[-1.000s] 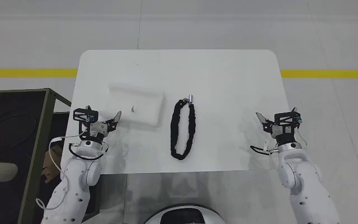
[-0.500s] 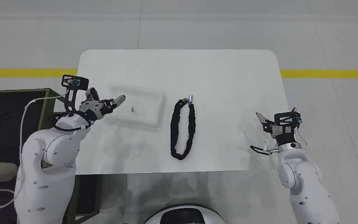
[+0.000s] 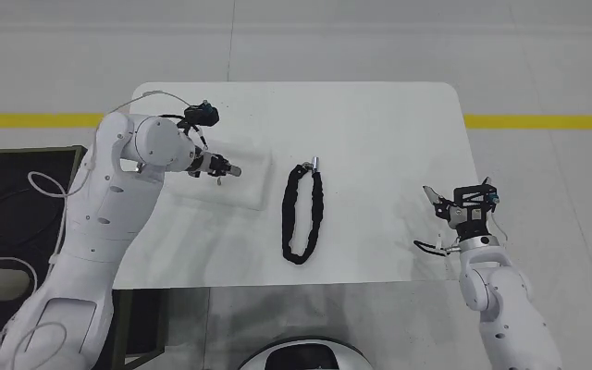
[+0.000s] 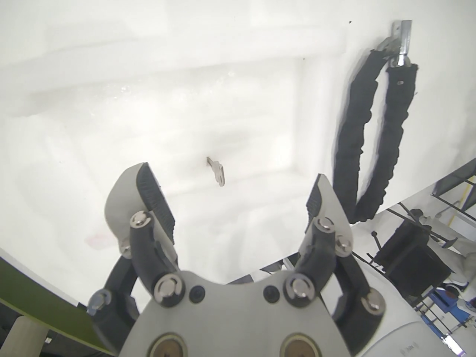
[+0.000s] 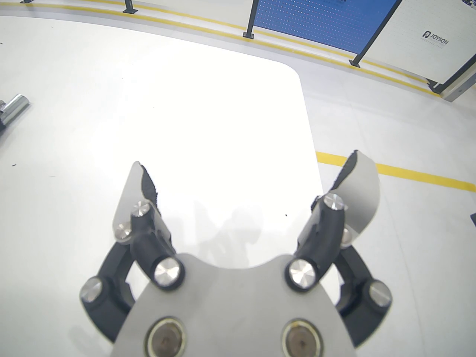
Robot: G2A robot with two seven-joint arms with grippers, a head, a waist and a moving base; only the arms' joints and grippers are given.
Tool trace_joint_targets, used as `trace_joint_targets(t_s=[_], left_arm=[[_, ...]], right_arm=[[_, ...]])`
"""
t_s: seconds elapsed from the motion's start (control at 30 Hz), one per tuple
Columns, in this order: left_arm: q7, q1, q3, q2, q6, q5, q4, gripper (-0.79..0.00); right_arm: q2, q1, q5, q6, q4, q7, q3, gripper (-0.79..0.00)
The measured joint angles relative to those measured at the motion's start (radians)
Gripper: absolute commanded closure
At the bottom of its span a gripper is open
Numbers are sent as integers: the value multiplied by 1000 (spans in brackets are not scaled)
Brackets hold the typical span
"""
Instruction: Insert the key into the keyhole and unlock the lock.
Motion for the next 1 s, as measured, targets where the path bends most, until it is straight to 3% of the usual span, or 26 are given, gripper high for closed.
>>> trace_joint_targets(t_s=[0.07, 0.13, 0.37, 0.6, 0.83, 1.0], left_arm=[[0, -26, 42, 14, 16, -19, 21, -345], [0, -52, 85, 31, 27, -22, 34, -246], [0, -93, 194, 82, 63, -47, 25, -299], [0, -119, 249, 114, 81, -102, 15, -274], [0, -131, 265, 125, 97, -104, 7, -191], [12, -127, 263, 116, 91, -112, 9, -185]], right_arm=[[0, 0, 0, 0, 0, 0, 0, -785], [0, 0, 0, 0, 0, 0, 0, -785], [0, 0, 0, 0, 0, 0, 0, -785], [0, 0, 0, 0, 0, 0, 0, -785], [0, 0, 0, 0, 0, 0, 0, -785], [0, 0, 0, 0, 0, 0, 0, -785]])
